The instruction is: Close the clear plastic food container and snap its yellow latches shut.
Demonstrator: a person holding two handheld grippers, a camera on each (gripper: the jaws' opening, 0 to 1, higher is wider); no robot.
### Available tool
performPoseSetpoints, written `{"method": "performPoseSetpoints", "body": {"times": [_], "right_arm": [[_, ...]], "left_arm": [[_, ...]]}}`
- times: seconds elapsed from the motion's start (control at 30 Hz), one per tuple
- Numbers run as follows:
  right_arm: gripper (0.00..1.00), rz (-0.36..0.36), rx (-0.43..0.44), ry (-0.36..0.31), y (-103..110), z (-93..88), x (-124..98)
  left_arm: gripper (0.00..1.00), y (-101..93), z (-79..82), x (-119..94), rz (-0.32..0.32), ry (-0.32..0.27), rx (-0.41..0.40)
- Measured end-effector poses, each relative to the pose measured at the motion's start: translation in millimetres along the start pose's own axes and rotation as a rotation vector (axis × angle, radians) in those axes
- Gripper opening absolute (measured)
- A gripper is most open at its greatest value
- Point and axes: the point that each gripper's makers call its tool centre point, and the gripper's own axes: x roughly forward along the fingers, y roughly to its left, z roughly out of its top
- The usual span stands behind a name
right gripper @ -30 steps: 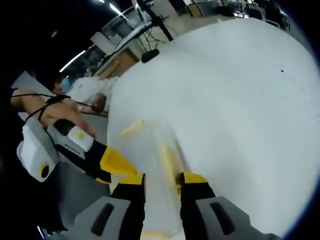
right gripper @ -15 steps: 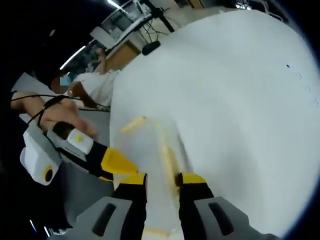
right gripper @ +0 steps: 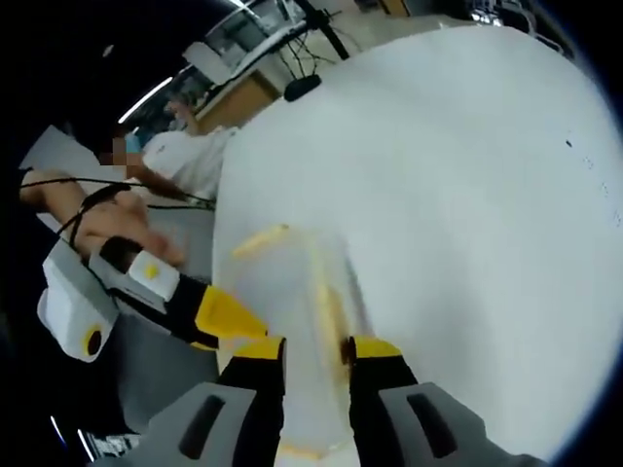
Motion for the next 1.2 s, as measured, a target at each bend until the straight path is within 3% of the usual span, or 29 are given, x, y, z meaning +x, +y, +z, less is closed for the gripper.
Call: {"method": "performPoseSetpoints", "body": {"times": [0.2,0.4,0.83,0.93,1.0,1.07,1.2], "right_arm": [[0.24,-0.089,-0.147,-0.004,6,4.1,0],[0.24,-0.138,-0.176,0.003,8,4.2,-1],[0.29,-0.240,-0.203,0.015,9,-3.1,-7],[0.29,-0.258,-0.206,0.010,10,-3.4,-7],[0.35,-0.269,-0.204,0.018,11,-6.4,-6],[0.43,-0.274,-0.221,0.075,15,-17.8,-4],[0.46,-0.295,-0.233,0.075,22,-16.6,-6]], "left_arm": [[0.41,2.2,1.1,-4,-0.037,-0.011,-0.035],[0.42,0.4,-0.4,-4,-0.059,0.007,0.027],[0.46,-6.7,7.2,-10,-0.096,-0.017,-0.021],[0.50,-4.0,12.1,-13,-0.100,-0.045,-0.086],[0.54,-2.2,13.7,-14,-0.108,-0.054,-0.101],[0.57,-3.5,12.4,-14,-0.119,-0.051,-0.107],[0.60,-3.6,6.7,-17,-0.143,-0.043,-0.100]]}}
